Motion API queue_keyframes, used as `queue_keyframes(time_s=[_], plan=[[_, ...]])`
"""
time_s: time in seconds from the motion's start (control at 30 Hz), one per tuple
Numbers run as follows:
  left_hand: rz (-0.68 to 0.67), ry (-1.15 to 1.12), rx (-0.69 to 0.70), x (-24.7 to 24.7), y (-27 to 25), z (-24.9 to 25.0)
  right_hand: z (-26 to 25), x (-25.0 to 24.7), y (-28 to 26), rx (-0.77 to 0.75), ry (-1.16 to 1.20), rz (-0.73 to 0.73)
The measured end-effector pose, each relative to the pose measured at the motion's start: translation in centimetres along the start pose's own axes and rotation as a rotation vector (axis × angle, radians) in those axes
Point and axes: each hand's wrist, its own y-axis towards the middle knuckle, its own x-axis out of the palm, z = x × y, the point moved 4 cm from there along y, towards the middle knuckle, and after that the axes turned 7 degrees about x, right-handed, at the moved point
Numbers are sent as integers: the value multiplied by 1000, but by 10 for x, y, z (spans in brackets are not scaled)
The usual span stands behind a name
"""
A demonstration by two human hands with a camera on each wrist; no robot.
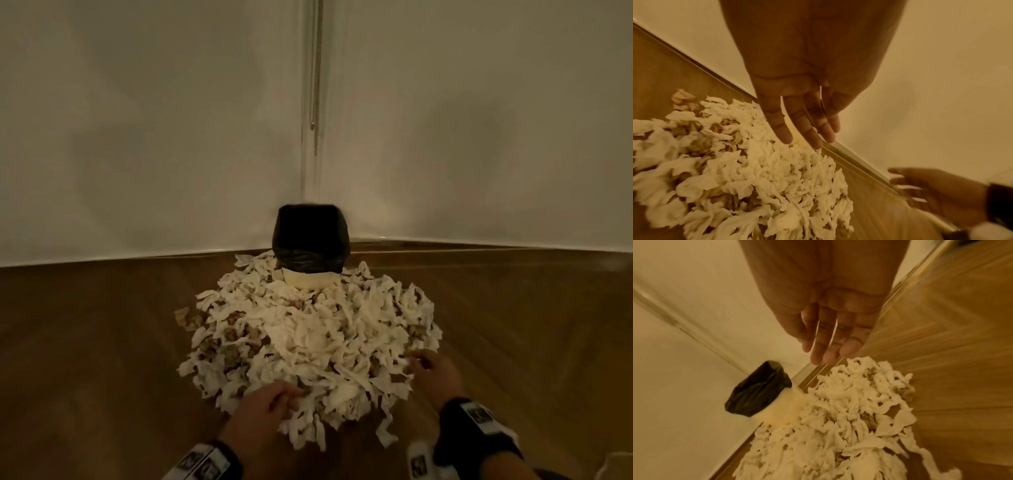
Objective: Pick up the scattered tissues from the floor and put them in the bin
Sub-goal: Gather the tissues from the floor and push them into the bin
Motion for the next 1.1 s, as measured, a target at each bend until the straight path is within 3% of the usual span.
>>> queue_keyframes(time_s=[0.17,0.43,0.73,1.1], plan=[[-21,109,54,27,81,-40,-11,71,77,-66,-127,-24],[123,352,73,15,153,-63,-22,138,115,-228,-317,-11],[152,672,88,3,141,-43,-42,150,85,-440,-660,40],[270,763,153,-3,104,-11,-51,120,39,-527,-690,163]])
